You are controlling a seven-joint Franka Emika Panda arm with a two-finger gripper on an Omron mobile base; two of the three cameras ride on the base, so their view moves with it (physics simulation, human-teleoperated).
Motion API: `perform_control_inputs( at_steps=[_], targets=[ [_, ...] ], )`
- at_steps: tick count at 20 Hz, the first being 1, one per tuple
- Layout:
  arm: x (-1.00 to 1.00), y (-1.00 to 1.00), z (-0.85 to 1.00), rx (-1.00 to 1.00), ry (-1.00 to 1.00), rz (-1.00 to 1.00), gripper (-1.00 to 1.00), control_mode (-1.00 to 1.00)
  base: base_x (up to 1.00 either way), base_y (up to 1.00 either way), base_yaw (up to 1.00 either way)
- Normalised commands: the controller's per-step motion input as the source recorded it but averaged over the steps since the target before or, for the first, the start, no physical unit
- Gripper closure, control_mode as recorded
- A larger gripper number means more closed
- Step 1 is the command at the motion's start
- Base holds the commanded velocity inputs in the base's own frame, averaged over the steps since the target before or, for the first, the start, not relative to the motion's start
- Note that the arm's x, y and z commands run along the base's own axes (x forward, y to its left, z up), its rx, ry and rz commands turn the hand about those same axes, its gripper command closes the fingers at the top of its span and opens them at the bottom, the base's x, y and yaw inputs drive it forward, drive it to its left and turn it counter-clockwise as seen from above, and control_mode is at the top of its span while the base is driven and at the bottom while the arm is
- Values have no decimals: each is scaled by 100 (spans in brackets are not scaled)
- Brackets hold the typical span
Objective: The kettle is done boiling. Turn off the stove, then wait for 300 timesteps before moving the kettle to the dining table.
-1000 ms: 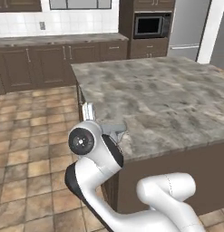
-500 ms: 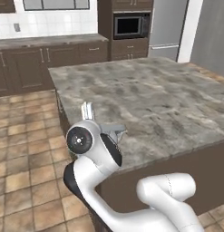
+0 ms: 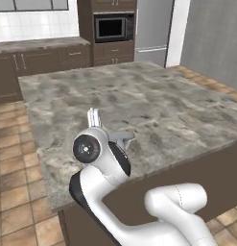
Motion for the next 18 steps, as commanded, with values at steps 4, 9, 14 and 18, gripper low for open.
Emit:
perform_control_inputs(
  at_steps=[4, 9, 14, 18],
  targets=[
    [0, 0, 0, 0, 0, 0, 100, 100, 14, -65, -19],
    [0, 0, 0, 0, 0, 0, 100, 100, 11, -67, -17],
    [0, 0, 0, 0, 0, 0, 100, 100, 10, -72, -16],
    [0, 0, 0, 0, 0, 0, 100, 100, 11, -70, -15]
  ],
)
